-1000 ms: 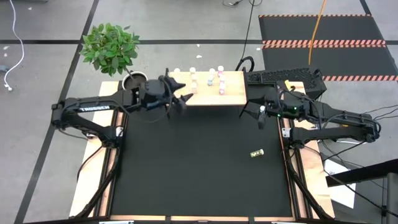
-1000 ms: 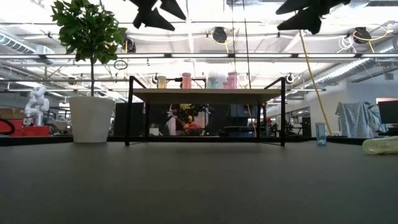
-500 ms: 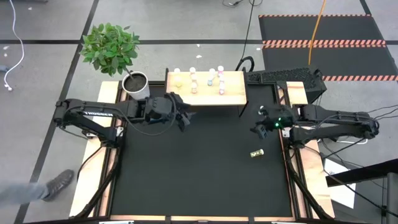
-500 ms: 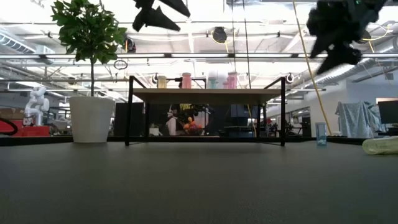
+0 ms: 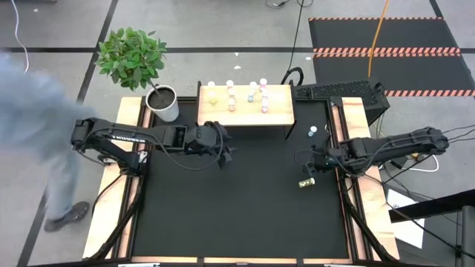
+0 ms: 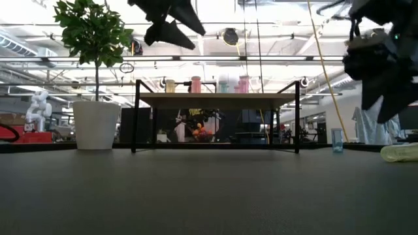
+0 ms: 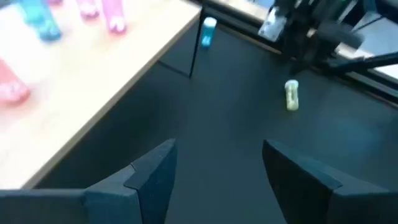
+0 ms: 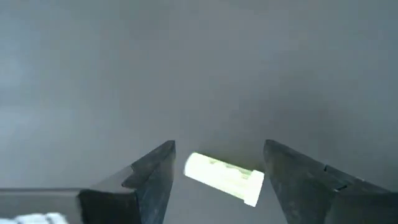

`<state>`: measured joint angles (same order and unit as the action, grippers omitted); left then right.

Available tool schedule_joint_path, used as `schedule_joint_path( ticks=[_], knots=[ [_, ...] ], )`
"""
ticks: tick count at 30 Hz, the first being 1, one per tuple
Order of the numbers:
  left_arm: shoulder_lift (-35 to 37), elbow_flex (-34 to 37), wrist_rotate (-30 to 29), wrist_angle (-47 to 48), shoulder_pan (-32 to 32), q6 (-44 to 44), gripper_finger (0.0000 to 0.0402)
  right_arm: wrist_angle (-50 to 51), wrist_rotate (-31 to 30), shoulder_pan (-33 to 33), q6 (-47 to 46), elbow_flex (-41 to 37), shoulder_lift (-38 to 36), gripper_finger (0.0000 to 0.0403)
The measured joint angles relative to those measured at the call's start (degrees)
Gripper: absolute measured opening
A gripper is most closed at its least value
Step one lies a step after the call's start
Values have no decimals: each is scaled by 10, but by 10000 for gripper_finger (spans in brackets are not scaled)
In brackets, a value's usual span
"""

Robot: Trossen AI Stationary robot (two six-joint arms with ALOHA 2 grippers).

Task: Pick and place medicine bottles onto shelf by color
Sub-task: Put the yellow pill bottle on the shelf aligned with the other yellow pill bottles

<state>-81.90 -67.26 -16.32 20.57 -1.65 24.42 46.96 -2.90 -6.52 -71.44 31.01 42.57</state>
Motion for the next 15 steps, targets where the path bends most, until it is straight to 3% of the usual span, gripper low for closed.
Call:
schedule_joint_path(
  ticks=[9,15],
  knots=[
    [-17,-1,0,20,3,-16,237,6,82,0,-122,-86,1,204],
    [-16,-1,0,68,3,-54,237,-65,131,1,-150,-135,-1,197]
  ],
)
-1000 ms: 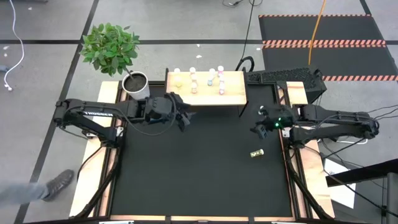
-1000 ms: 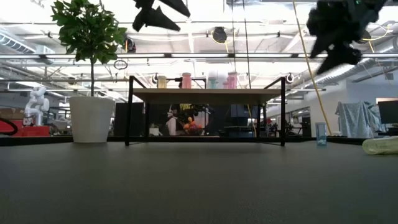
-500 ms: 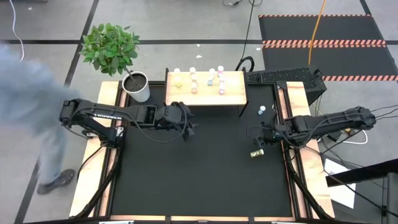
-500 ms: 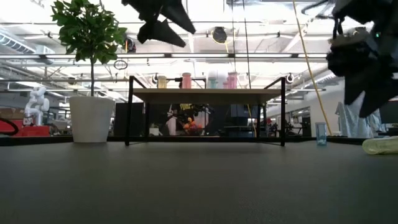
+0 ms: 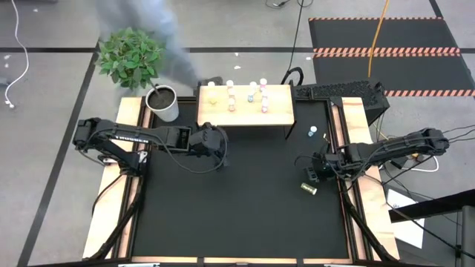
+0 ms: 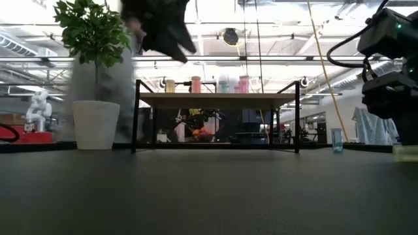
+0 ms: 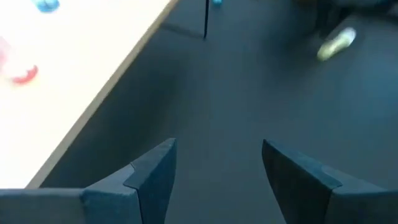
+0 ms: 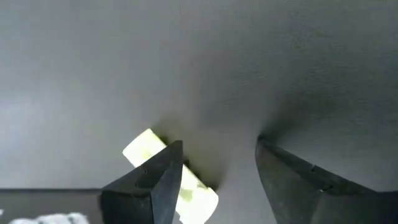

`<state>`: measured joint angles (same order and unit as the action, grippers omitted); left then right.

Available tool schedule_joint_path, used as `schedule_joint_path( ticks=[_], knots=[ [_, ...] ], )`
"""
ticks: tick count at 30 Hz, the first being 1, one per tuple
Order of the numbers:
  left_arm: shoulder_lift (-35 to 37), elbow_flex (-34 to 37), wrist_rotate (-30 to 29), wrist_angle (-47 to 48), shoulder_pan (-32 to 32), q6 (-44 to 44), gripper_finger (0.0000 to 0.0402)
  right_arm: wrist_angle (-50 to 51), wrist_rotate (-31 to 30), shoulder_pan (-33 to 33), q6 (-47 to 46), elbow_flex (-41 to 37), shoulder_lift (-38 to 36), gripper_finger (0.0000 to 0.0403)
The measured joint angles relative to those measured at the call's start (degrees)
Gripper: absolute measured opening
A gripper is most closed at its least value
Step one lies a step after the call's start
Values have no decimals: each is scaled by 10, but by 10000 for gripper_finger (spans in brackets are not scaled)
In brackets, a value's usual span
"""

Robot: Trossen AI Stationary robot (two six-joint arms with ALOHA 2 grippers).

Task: Pick and place medicine bottles onto shelf by color
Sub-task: Put the yellow pill bottle on the shelf aligned with the other yellow pill bottles

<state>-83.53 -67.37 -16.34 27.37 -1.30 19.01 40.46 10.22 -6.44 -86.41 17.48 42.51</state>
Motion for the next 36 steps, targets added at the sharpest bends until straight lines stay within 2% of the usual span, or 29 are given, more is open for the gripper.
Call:
schedule_joint_path(
  ticks=[3,9,13,17,21,24,28,32,36],
  knots=[
    [0,0,0,29,1,-10,237,-9,-8,0,0,1,0,196],
    [0,4,-2,50,2,-19,237,-85,-39,0,107,27,1,196],
    [0,18,-2,49,1,-72,237,-89,-52,-1,133,38,2,196],
    [1,65,15,50,-8,-57,237,-90,0,-20,270,39,2,196],
    [1,130,50,44,-32,26,237,-84,3,-60,390,71,2,187],
    [0,175,72,6,-57,96,237,-29,0,-84,455,110,2,169],
    [0,208,73,-72,-92,156,237,71,-13,-118,502,168,3,147],
    [-2,230,20,-172,-116,156,237,76,17,-170,513,199,4,143],
    [-4,237,-20,-235,-134,115,237,96,10,-218,533,196,5,154]
  ],
)
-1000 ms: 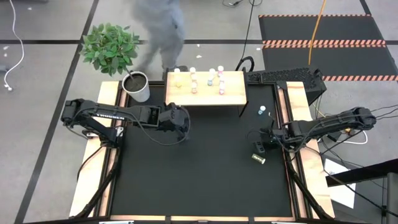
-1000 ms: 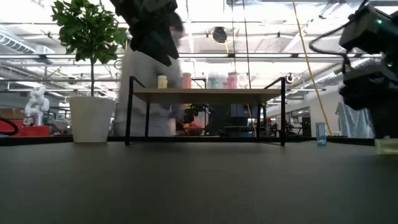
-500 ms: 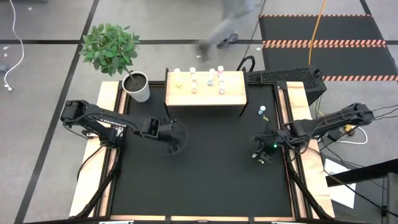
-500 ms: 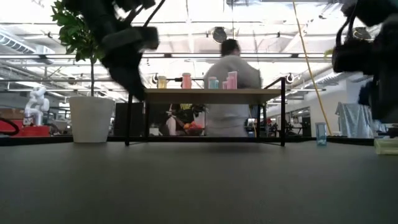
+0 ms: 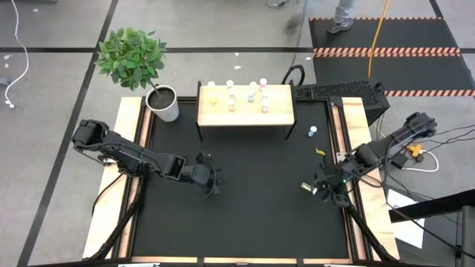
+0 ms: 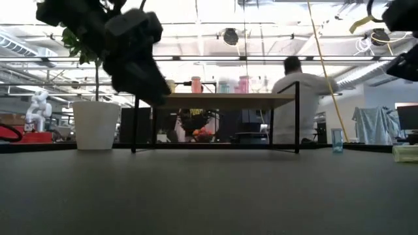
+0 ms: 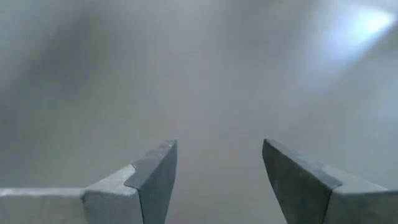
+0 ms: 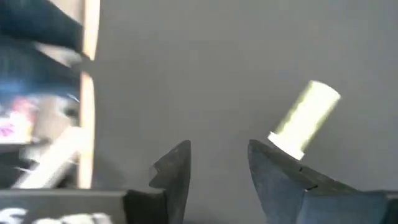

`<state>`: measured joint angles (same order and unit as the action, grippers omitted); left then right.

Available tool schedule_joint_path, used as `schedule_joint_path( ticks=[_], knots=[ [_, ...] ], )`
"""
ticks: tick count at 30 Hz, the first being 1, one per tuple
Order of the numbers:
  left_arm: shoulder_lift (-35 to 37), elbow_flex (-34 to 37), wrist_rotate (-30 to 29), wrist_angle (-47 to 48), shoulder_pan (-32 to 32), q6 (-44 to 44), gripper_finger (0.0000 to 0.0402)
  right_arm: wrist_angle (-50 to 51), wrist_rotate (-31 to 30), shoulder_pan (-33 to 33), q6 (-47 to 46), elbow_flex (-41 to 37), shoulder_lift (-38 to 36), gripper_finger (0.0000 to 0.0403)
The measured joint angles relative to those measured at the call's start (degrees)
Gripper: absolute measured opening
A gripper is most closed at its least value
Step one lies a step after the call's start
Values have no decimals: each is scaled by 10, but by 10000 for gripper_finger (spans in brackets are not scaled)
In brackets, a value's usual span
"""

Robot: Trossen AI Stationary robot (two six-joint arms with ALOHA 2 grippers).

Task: Pick and place medicine bottles onto shelf by color
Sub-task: Put the yellow pill bottle on the shelf aligned with the other yellow pill bottles

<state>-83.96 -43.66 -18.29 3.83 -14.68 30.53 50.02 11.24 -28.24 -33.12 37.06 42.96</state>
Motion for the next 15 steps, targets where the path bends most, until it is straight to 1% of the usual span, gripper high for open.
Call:
schedule_joint_path(
  ticks=[3,5,9,11,13,15],
  knots=[
    [0,0,-13,-20,-6,-47,237,26,-55,-18,22,-16,4,175],
    [0,0,-25,-32,-9,-60,237,9,-83,-20,33,-30,10,193],
    [0,0,-29,-40,-9,-59,237,-47,-97,-18,17,-51,36,236],
    [0,0,-29,-40,-9,-56,237,-56,-97,-18,4,-60,54,254],
    [0,0,-29,-40,-11,-49,237,-57,-104,-18,-6,-68,74,266],
    [0,0,-29,-41,-11,-49,237,-56,-127,-18,-12,-71,94,271]
  ],
)
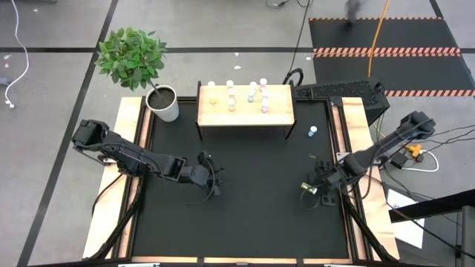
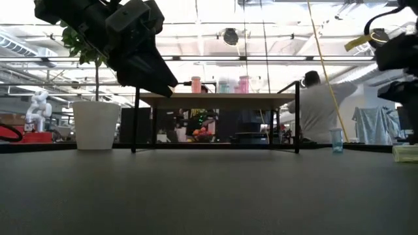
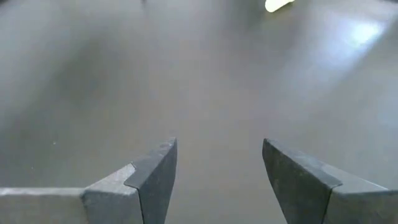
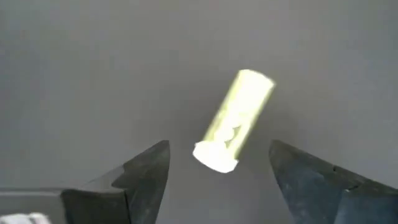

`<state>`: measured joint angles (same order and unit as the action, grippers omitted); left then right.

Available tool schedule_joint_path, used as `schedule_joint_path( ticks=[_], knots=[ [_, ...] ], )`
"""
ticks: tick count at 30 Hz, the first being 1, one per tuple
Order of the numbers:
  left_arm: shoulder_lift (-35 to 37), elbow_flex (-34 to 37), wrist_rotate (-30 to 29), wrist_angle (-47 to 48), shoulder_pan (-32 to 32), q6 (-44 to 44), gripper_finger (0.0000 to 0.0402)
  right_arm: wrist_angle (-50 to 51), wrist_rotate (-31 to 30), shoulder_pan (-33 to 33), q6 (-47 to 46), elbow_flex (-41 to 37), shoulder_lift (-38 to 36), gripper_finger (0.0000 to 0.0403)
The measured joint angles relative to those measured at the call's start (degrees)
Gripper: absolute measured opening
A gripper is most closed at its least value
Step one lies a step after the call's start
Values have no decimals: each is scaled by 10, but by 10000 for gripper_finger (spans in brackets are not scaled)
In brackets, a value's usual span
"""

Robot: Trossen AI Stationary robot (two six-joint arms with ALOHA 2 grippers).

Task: Pick and place medicine bottles onto shelf by color
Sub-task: Put the yellow pill bottle on the shelf aligned with the other yellow pill bottles

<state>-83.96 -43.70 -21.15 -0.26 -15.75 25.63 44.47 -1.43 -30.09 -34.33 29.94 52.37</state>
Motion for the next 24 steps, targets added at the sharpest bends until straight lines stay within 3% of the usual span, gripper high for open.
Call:
schedule_joint_path(
  ticks=[8,17,24],
  knots=[
    [0,0,0,0,0,0,237,-4,-15,4,-76,0,72,245],
    [0,0,0,-1,0,-6,237,-37,-5,5,-193,0,110,156],
    [0,0,-2,-59,-13,-143,237,-91,74,29,-313,-1,110,91]
  ],
)
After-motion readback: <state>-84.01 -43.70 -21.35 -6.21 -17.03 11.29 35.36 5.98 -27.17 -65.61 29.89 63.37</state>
